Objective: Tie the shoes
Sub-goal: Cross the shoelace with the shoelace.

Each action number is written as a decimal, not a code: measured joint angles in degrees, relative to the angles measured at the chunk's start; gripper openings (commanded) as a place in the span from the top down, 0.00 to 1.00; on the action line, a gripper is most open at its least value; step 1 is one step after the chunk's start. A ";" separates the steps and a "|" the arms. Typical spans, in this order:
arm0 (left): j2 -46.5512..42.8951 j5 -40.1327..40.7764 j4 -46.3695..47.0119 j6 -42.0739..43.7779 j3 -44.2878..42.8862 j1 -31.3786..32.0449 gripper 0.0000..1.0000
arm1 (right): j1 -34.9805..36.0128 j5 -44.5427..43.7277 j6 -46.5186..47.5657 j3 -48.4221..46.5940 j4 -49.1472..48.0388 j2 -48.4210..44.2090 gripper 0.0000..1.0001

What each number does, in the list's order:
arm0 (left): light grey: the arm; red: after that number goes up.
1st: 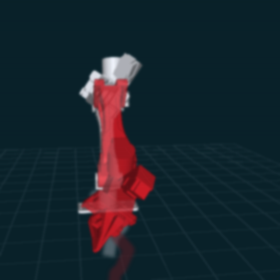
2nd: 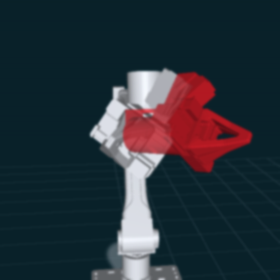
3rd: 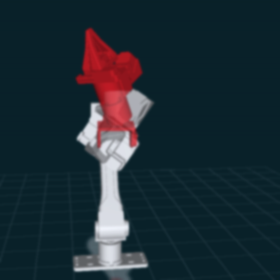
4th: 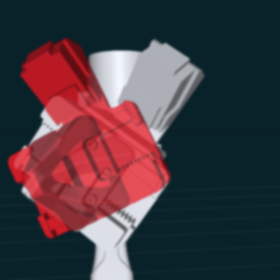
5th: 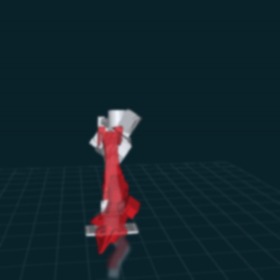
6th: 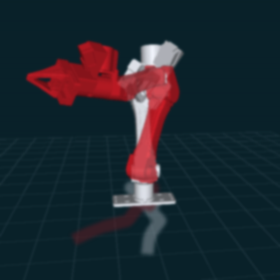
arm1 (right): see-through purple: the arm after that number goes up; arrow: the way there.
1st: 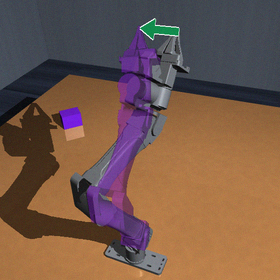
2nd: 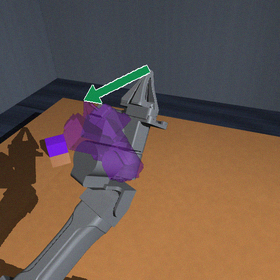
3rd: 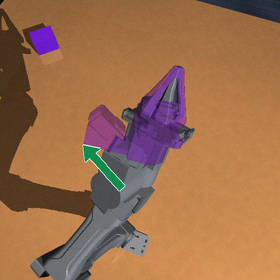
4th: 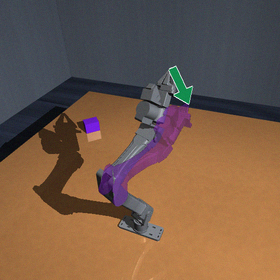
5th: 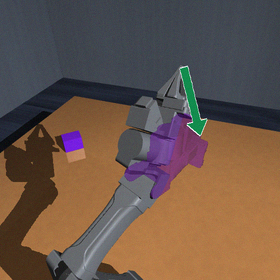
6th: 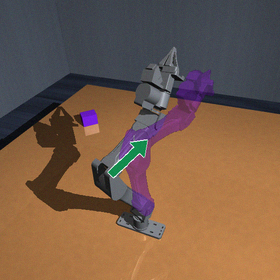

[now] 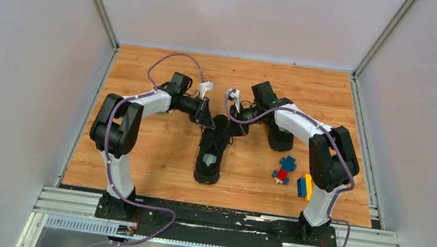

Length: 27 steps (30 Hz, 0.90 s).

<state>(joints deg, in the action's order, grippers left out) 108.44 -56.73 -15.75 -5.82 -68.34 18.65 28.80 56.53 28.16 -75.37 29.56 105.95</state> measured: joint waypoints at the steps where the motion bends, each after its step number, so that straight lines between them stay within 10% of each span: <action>1: 0.00 -0.02 -0.13 0.09 0.00 0.00 0.82 | -0.09 0.28 -0.85 0.48 -0.83 0.00 1.00; 27: -2.19 0.87 -4.61 4.09 -0.63 0.07 0.87 | -0.07 -2.05 -5.27 7.96 -4.83 -3.10 0.98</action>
<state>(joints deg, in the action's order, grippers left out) 106.26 -55.86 -20.36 -1.74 -68.97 18.72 28.73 54.48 22.90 -67.42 24.73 102.85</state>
